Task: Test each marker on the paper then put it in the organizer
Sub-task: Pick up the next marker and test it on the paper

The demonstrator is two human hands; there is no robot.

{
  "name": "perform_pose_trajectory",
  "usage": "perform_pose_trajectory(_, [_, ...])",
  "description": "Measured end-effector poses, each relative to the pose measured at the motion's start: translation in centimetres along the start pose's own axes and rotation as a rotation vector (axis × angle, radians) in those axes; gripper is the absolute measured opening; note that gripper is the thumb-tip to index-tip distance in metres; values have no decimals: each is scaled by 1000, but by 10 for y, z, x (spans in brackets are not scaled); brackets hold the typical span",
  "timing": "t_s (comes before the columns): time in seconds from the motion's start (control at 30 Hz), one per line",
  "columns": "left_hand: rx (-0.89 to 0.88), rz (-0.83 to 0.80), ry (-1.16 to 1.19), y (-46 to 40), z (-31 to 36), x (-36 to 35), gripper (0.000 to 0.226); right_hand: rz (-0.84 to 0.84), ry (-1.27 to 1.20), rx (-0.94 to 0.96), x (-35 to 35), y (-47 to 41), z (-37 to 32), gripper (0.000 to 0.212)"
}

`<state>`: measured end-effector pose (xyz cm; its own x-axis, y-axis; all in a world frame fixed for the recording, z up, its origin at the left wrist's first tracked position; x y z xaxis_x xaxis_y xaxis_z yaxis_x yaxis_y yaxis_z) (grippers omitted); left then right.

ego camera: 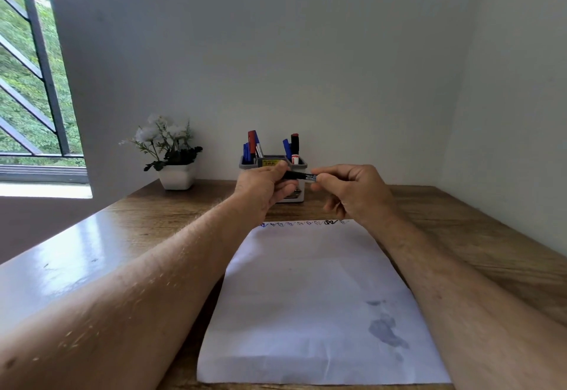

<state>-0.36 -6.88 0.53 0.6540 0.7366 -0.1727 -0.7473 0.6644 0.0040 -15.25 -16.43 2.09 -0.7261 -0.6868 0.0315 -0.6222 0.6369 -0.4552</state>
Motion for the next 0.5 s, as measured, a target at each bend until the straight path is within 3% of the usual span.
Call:
perform_pose_trajectory(0.23, [-11, 33, 51, -2, 2, -3, 18, 15, -177, -120, -5, -2, 8, 17])
perform_pose_trajectory(0.4, [-111, -74, -22, 0, 5, -14, 29, 9, -125, -105, -11, -1, 5, 17])
perform_pose_trajectory(0.5, [-226, -26, -39, 3, 9, -18, 41, 0, -78, -82, -6, -2, 1, 19])
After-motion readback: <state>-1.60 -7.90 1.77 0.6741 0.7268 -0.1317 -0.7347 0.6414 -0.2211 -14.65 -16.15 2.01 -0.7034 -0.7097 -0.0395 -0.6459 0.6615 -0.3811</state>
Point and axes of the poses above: each hand's wrist, its own y-axis away from the middle knuckle, its own x-axis out of the back of the hand, z = x × y, the point moved 5 cm from there along -y, towards the middle knuckle, and after that the axes turned 12 degrees about -y, right-handed, at the moved point
